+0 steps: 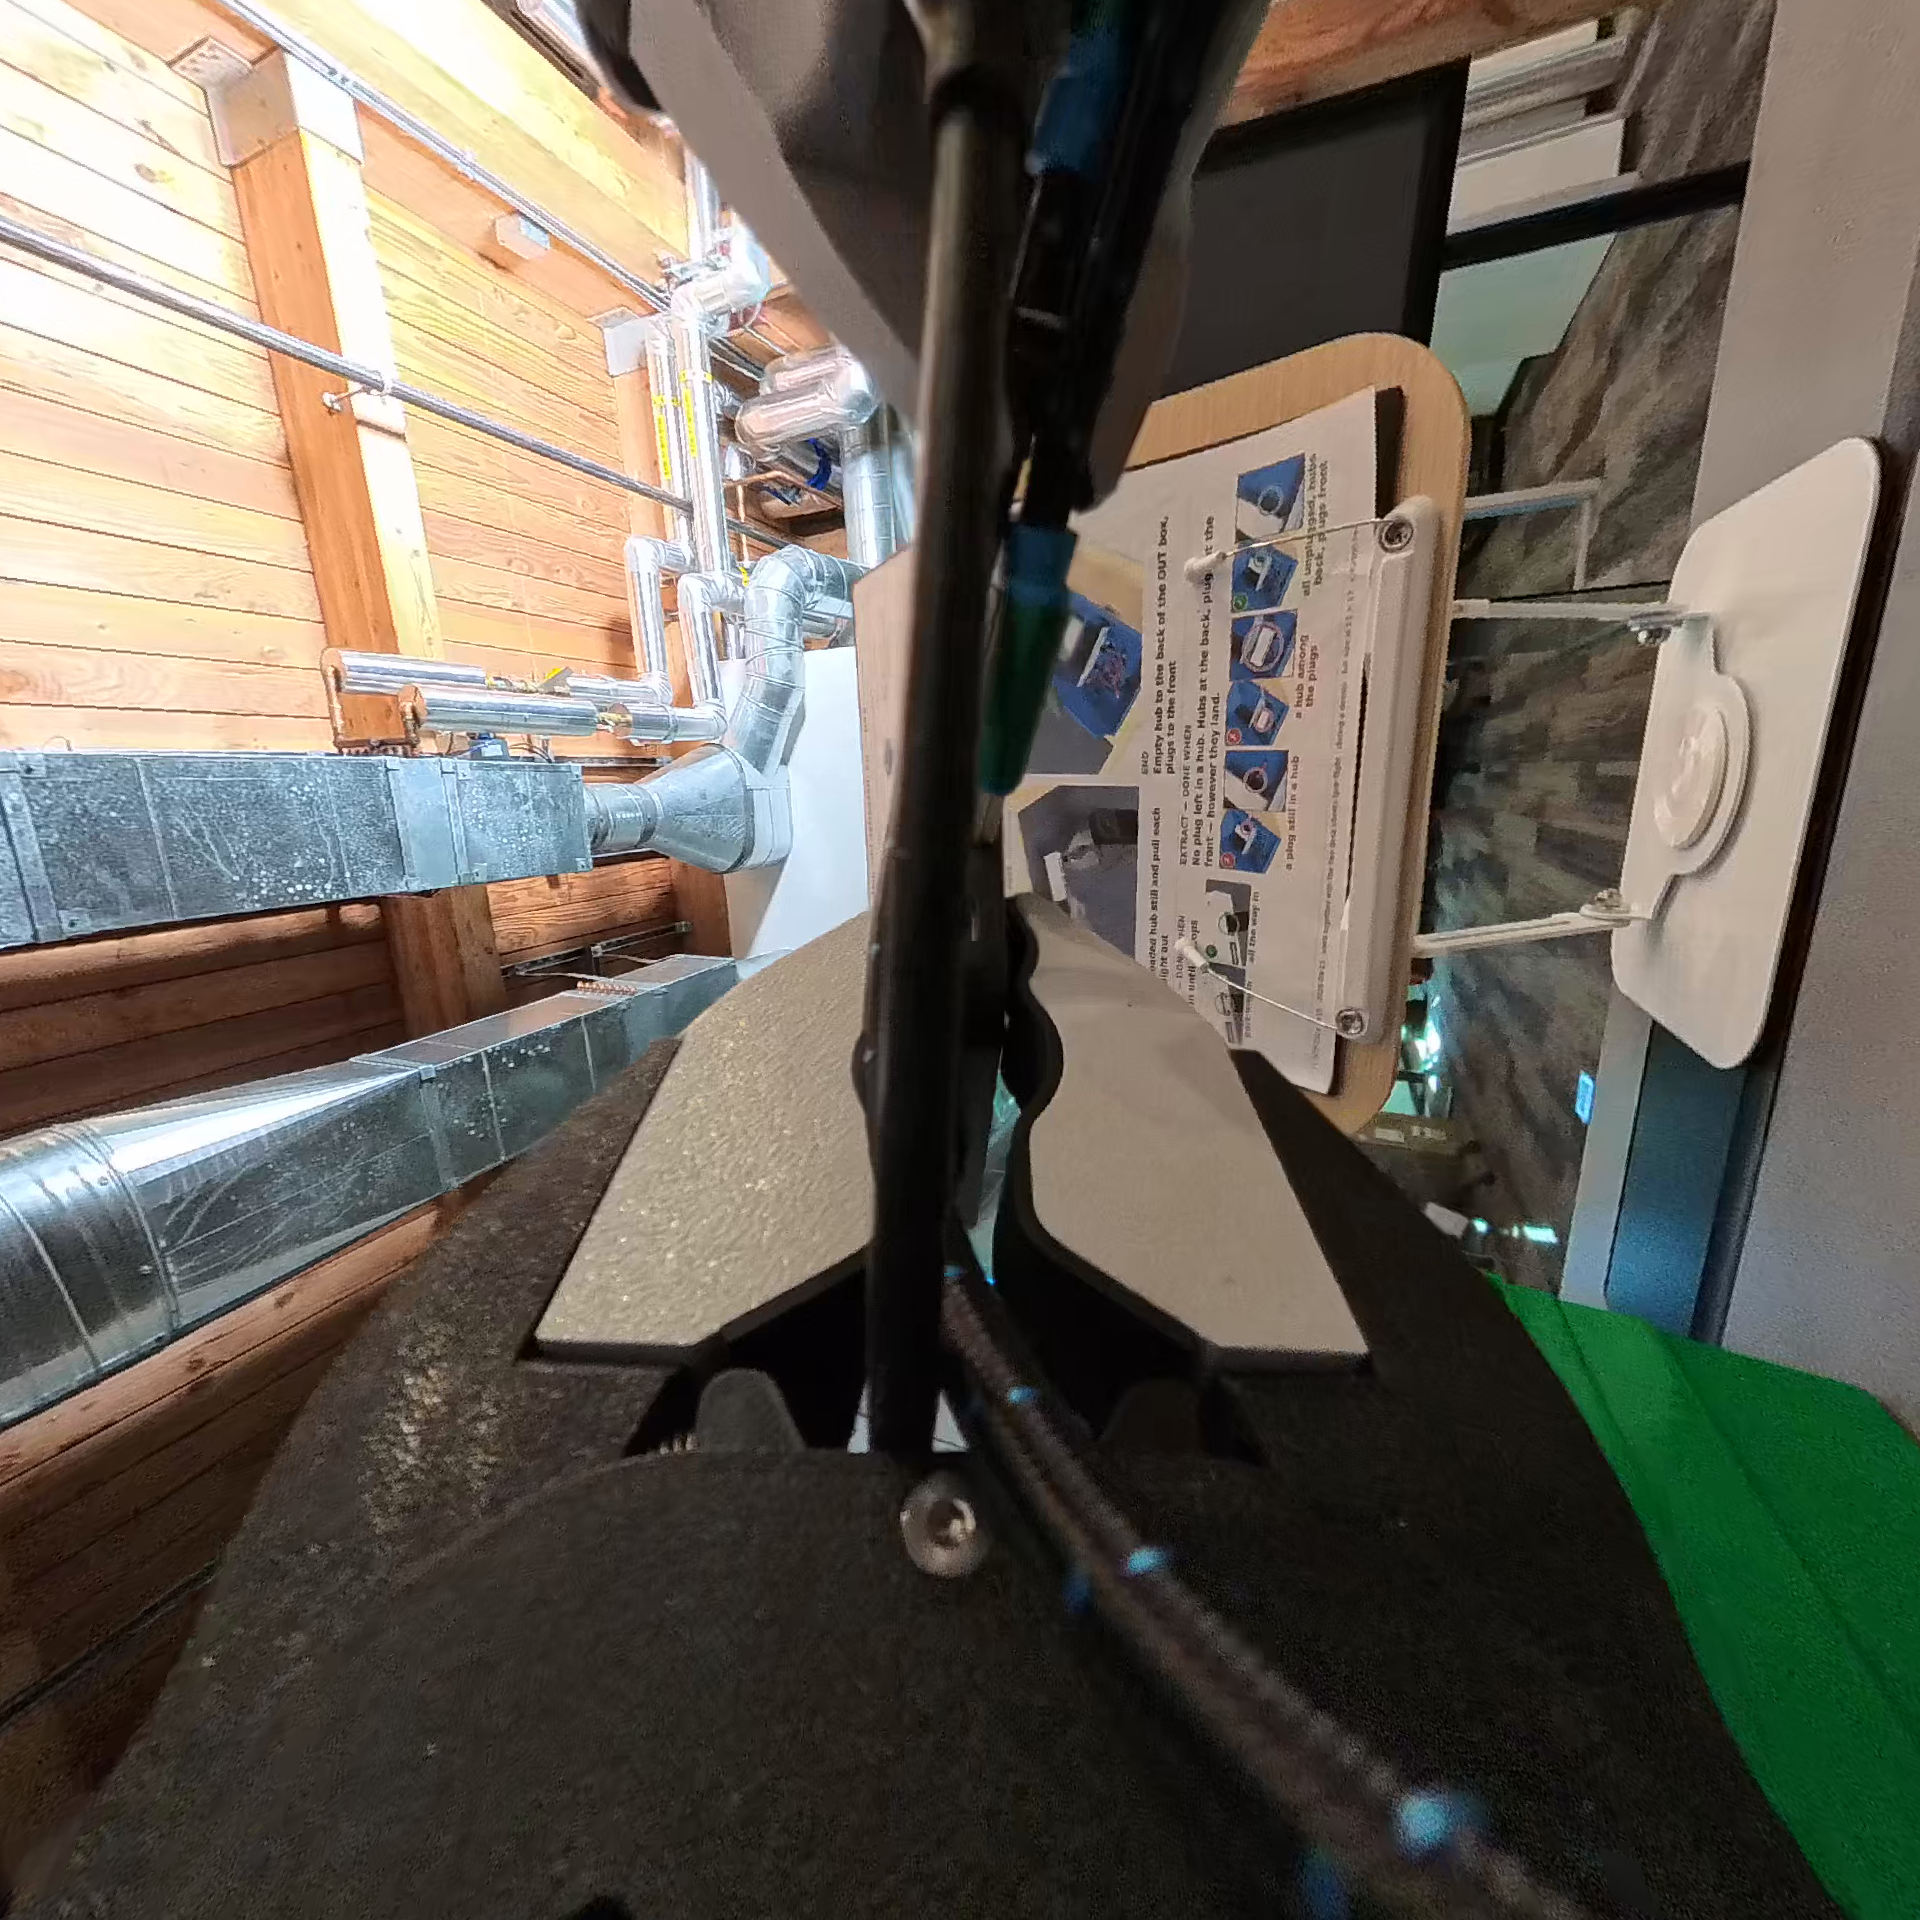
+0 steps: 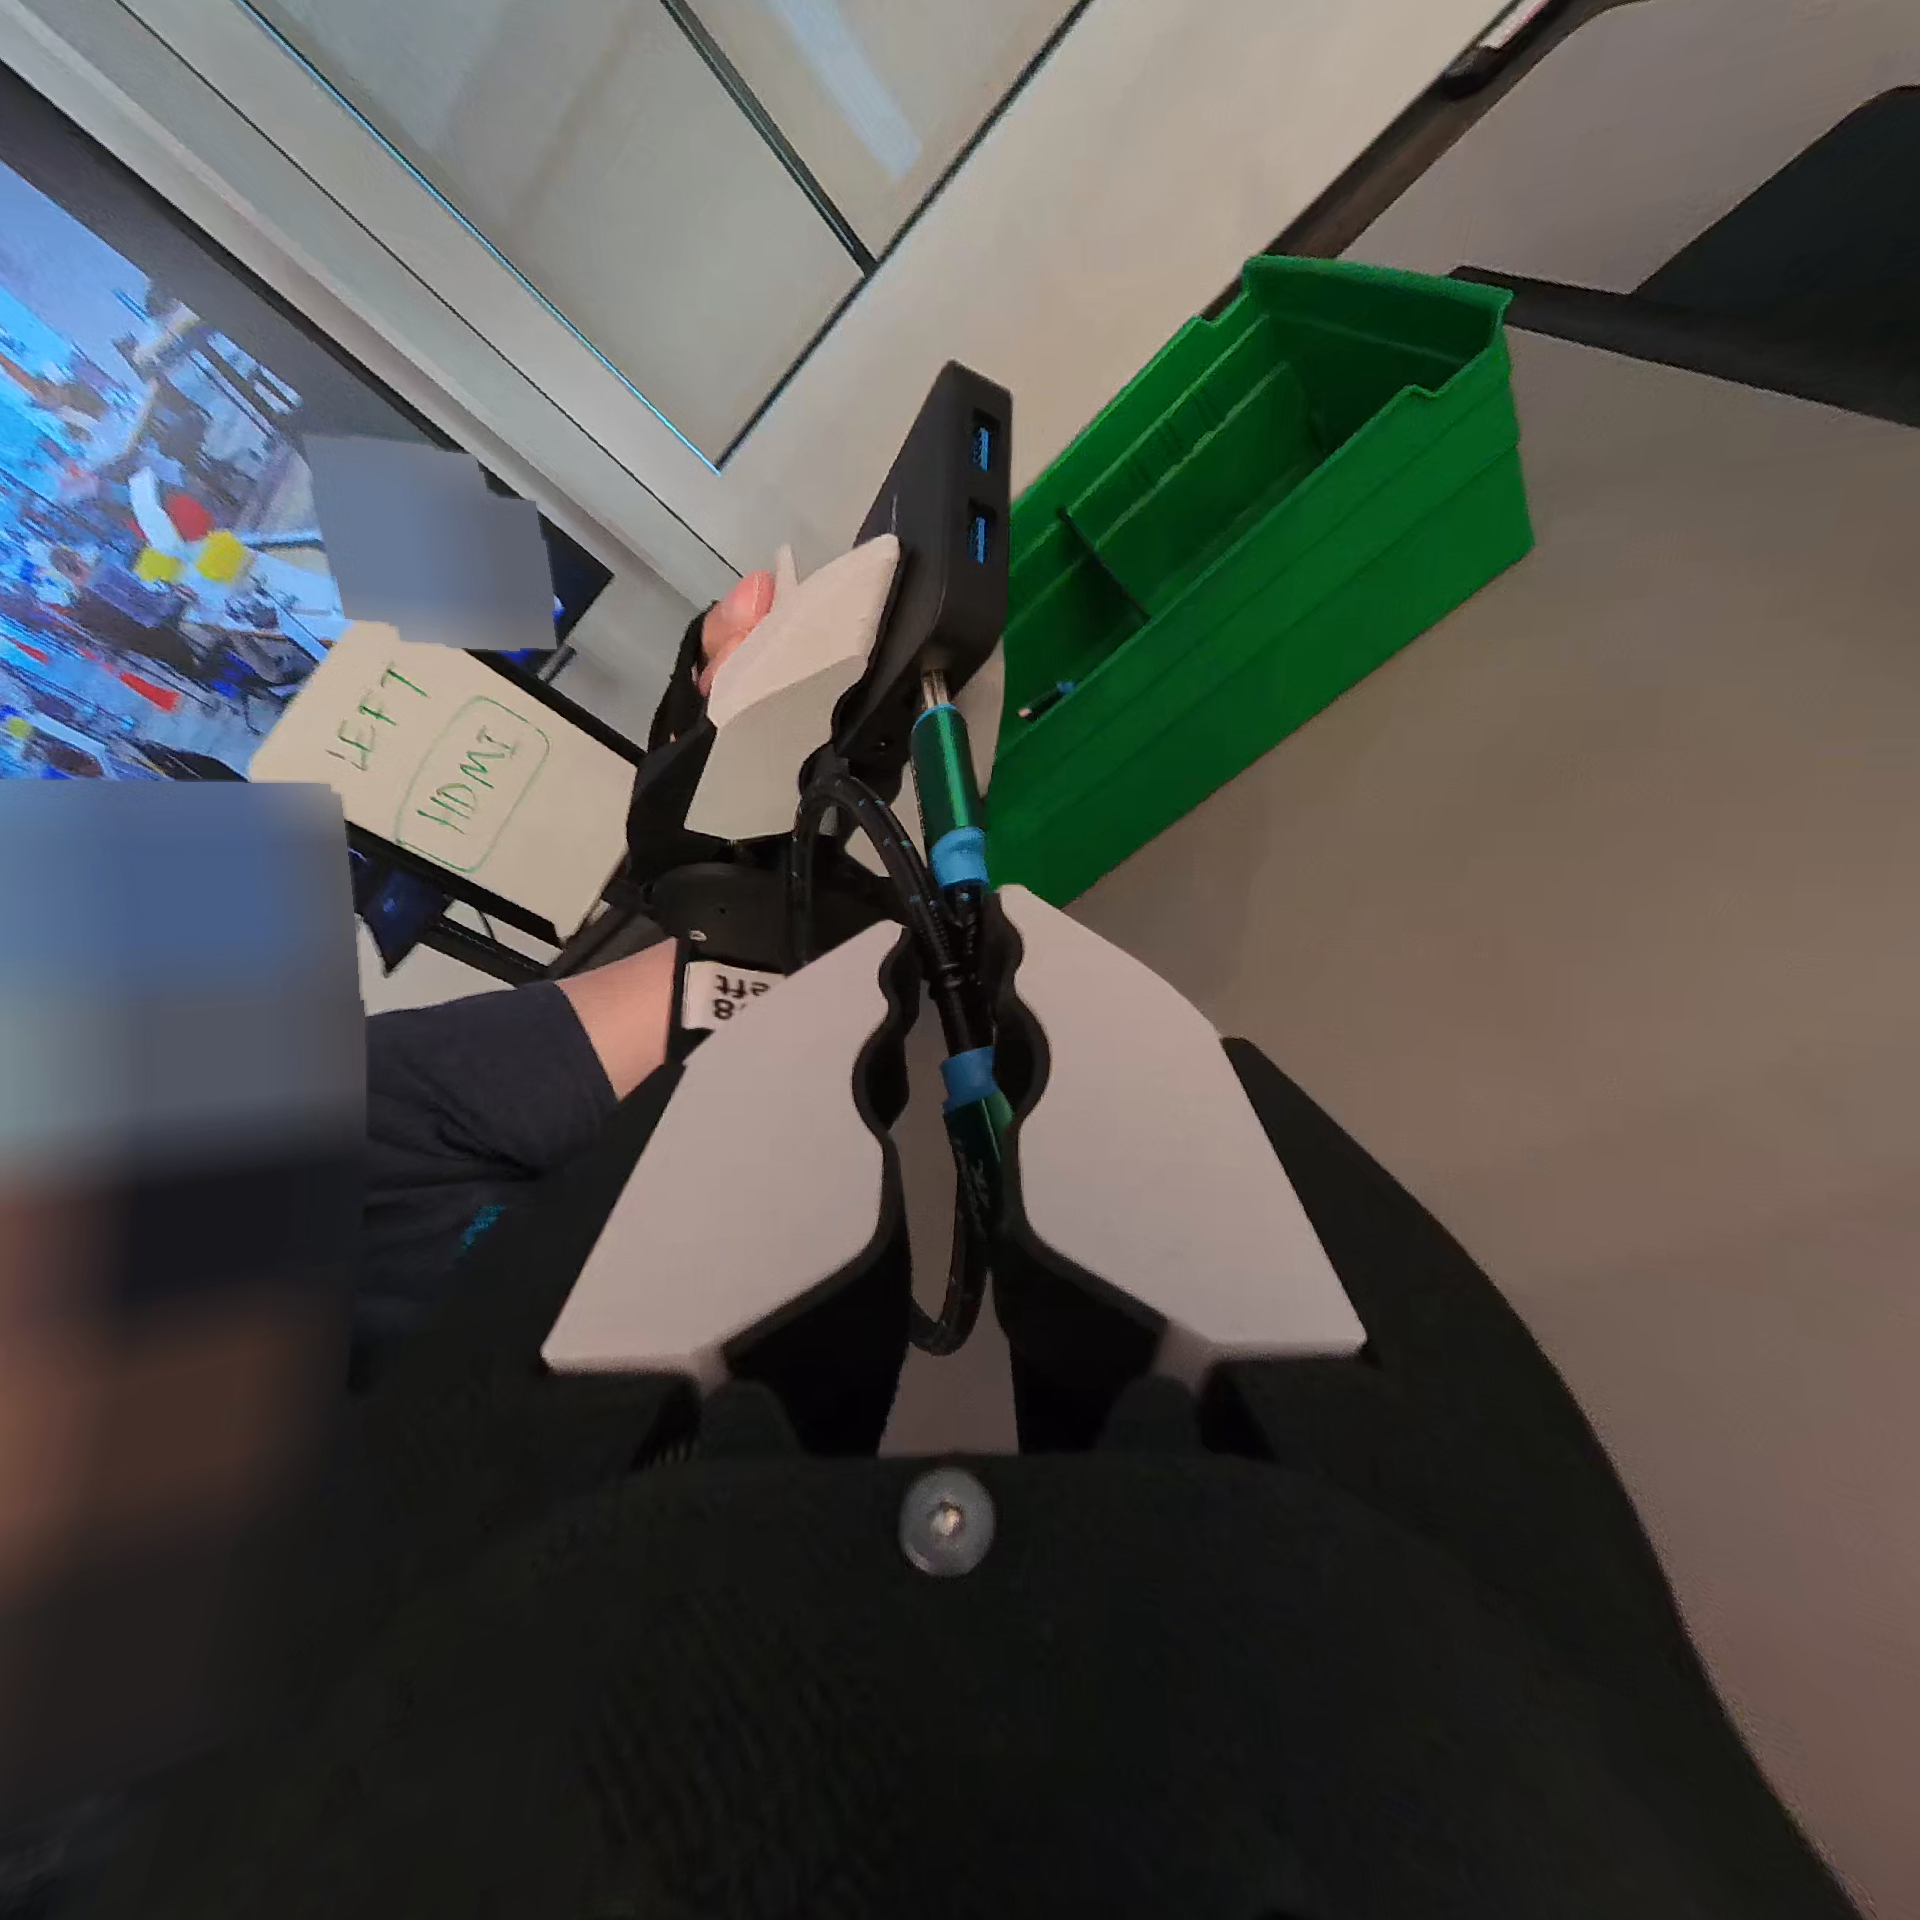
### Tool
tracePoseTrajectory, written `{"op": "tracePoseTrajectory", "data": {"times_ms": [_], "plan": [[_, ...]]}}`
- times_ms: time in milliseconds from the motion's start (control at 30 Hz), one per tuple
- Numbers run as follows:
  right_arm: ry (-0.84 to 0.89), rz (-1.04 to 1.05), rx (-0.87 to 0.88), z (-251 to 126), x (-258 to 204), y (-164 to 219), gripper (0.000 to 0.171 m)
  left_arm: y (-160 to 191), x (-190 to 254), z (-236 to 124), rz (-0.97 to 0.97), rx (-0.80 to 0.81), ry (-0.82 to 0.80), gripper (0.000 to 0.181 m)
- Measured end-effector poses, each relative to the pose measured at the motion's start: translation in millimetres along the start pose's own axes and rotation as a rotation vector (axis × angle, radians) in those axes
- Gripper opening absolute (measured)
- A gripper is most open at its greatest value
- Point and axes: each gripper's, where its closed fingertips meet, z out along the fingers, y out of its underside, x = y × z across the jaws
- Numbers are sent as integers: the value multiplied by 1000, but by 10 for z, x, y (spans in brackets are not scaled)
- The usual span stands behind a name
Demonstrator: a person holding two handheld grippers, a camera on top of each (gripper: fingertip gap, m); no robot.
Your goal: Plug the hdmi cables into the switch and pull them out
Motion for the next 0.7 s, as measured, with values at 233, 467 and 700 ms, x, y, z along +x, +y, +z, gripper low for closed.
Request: {"op": "tracePoseTrajectory", "data": {"times_ms": [233,467,700], "plan": [[-60,71,33,56,13,-7,14,41,28,3,-5,9,14,14],[-145,117,37,67,-3,-3,13,44,10,2,-24,20,-13,14],[-310,208,58,53,-138,-29,13,39,-120,-30,-45,26,-93,15]]}}
